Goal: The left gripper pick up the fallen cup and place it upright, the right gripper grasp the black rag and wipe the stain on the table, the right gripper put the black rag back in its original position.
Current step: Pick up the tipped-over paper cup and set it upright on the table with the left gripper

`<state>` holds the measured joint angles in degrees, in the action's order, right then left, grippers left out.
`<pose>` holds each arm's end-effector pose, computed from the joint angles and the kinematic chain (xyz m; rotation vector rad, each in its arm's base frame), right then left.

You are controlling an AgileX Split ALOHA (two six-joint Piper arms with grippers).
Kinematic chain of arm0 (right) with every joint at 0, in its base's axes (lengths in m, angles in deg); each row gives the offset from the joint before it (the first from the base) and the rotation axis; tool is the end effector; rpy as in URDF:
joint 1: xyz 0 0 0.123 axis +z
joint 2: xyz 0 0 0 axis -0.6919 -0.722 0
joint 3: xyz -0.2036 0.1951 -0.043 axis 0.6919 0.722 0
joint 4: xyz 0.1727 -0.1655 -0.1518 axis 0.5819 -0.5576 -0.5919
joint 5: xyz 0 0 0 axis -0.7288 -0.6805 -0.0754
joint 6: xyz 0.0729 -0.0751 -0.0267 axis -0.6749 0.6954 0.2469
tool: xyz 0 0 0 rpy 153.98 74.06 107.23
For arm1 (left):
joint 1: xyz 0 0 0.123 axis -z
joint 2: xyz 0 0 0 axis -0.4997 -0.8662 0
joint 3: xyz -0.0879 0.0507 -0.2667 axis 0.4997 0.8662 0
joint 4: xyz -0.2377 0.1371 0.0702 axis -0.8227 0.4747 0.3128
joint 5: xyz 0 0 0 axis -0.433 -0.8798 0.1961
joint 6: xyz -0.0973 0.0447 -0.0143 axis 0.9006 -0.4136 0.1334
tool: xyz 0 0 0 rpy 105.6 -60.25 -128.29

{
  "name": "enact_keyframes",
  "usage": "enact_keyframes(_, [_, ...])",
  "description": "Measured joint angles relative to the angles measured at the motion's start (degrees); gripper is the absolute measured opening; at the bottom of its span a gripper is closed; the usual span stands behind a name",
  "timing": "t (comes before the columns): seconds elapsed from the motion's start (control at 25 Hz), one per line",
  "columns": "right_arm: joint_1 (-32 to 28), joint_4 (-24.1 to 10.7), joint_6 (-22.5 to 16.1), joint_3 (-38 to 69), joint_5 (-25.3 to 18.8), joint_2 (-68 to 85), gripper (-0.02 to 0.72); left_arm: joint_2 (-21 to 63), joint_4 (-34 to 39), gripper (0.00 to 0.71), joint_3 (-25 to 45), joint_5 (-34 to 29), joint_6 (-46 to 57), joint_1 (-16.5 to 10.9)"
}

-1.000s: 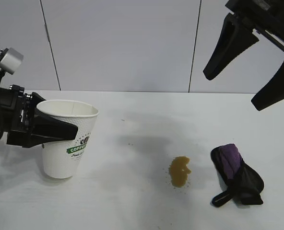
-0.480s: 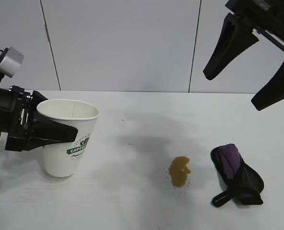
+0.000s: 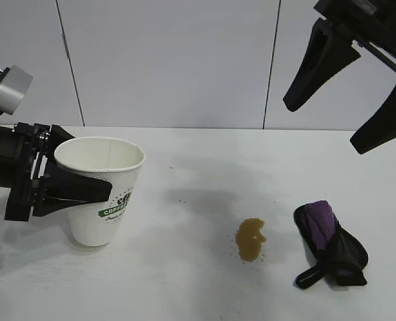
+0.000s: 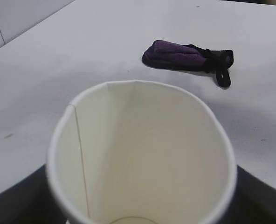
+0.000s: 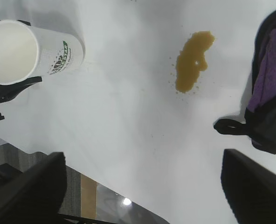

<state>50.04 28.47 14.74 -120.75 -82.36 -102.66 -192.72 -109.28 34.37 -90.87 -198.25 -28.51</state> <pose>0.3132 0.0869 0.2468 -0.1025 2.8182 0.7667 0.3213 -0.1050 0.0750 1.2635 1.5611 -0.8012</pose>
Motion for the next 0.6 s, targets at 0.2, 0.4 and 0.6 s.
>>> enact_keyframes(0.2, [0.00, 0.00, 0.00, 0.00, 0.00, 0.00, 0.623, 0.00, 0.00, 0.660, 0.00, 0.40, 0.41, 0.00])
enact_keyframes(0.4, [0.00, 0.05, 0.00, 0.00, 0.00, 0.00, 0.623, 0.00, -0.06, 0.675, 0.00, 0.40, 0.43, 0.00])
enact_keyframes(0.6, [0.00, 0.05, 0.00, 0.00, 0.00, 0.00, 0.623, 0.00, -0.06, 0.676, 0.00, 2.31, 1.39, 0.00])
